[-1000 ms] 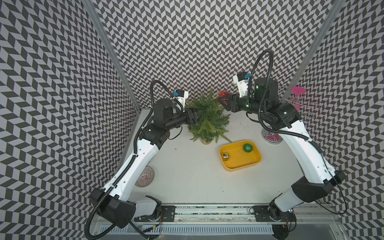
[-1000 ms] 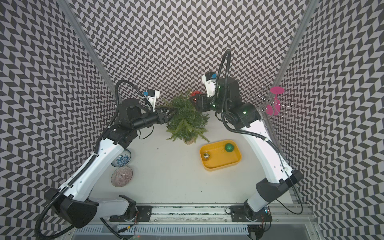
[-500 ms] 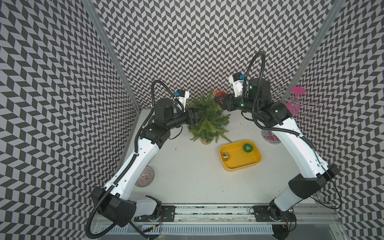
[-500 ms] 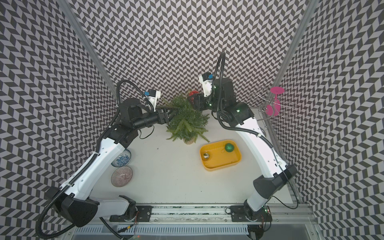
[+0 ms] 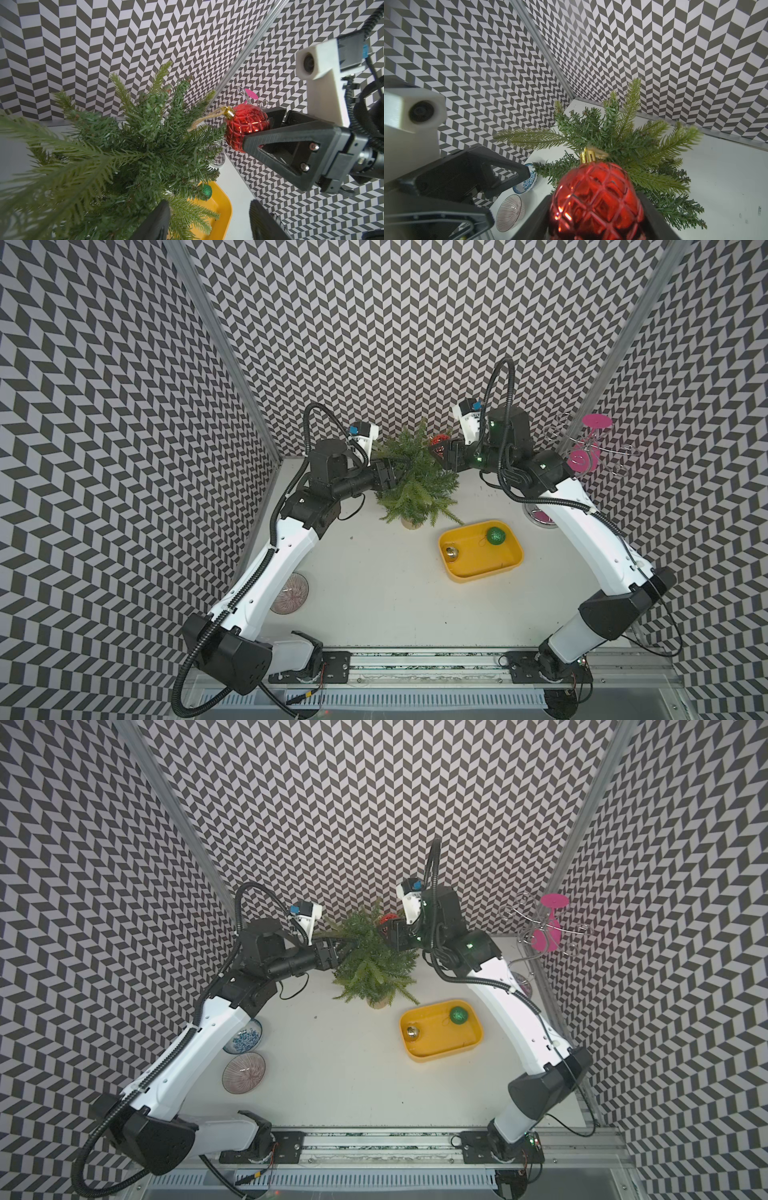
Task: Decorate the small christmas tree with ornaments
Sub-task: Hang an ornament on the christmas tree.
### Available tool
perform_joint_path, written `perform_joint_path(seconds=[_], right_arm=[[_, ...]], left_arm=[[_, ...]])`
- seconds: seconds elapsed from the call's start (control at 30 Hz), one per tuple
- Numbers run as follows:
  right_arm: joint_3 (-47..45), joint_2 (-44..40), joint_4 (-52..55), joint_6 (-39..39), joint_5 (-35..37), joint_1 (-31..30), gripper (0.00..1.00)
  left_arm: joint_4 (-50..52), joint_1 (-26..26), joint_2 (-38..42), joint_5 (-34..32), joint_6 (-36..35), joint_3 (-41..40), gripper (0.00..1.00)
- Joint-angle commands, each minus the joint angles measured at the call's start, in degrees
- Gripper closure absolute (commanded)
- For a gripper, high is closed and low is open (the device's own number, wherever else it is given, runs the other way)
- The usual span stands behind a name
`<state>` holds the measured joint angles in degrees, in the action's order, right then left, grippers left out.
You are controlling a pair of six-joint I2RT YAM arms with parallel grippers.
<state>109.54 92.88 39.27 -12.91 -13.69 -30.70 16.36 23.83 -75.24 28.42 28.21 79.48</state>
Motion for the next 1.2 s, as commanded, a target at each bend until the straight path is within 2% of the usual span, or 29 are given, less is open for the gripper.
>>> perform_joint_path(seconds=[0.0,0.83,1.17], right_arm=[[-0.4,-3.0,-3.4,1.1,0.4,-0.3,0.41],[-2.8,-5.0,-2.1,4.3,-1.1,-0.3,0.41],[-7.6,-7.9,-3.9,7.8,2.4,-1.3,0.41]], left_arm=[[-1.4,-0.3,1.6,0.8,0.5,-0.8,0.37],[-2.8,-0.3,2.4,1.3,1.5,-2.4,0.37],[-3.3,-0.5,1.4,1.5,1.5,-2.5,0.37]])
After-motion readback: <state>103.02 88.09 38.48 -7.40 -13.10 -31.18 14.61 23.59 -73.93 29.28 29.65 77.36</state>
